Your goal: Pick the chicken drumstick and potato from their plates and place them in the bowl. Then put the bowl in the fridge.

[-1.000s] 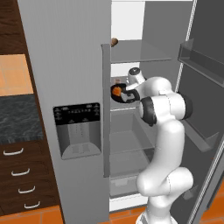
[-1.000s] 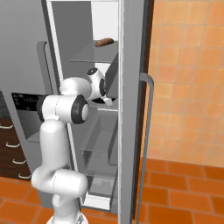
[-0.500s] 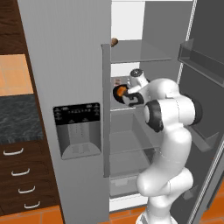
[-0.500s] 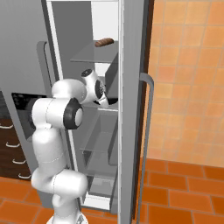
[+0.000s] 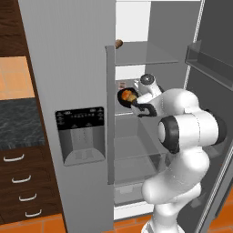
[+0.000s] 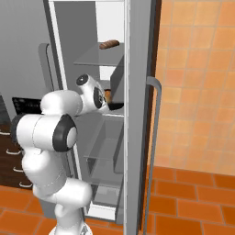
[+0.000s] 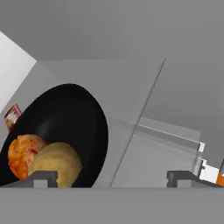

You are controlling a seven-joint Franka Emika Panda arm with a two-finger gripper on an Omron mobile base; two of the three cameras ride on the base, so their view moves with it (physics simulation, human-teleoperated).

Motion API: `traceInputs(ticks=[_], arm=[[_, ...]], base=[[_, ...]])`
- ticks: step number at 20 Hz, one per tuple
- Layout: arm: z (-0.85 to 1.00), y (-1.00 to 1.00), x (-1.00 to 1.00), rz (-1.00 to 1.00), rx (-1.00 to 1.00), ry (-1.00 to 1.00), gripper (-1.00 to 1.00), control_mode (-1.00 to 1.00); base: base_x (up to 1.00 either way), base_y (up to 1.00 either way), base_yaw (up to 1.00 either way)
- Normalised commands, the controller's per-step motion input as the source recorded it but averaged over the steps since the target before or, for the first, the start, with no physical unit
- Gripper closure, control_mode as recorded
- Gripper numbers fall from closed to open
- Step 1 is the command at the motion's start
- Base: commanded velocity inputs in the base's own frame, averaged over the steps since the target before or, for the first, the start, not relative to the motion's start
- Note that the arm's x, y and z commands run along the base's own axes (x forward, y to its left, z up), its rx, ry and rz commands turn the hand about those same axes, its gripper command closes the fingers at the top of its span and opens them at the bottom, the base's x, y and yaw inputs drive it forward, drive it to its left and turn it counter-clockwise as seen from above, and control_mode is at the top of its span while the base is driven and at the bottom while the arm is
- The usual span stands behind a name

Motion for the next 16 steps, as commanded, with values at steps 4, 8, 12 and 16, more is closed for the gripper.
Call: traceInputs(ticks=[4,8,12,16], arm=[[0.69,0.29,-0.81,0.1,0.0,0.0,-1.0,-1.0],[0.91,0.17,-0.85,0.05,-0.01,0.01,-1.0,-1.0],[0.55,0.04,-1.0,0.0,0.0,0.02,-1.0,-1.0],[0.05,0.23,-1.0,0.0,-0.02,0.0,-1.0,-1.0]], base=[[0.0,0.0,0.0],[0.0,0.0,0.0],[0.0,0.0,0.0],[0.0,0.0,0.0]])
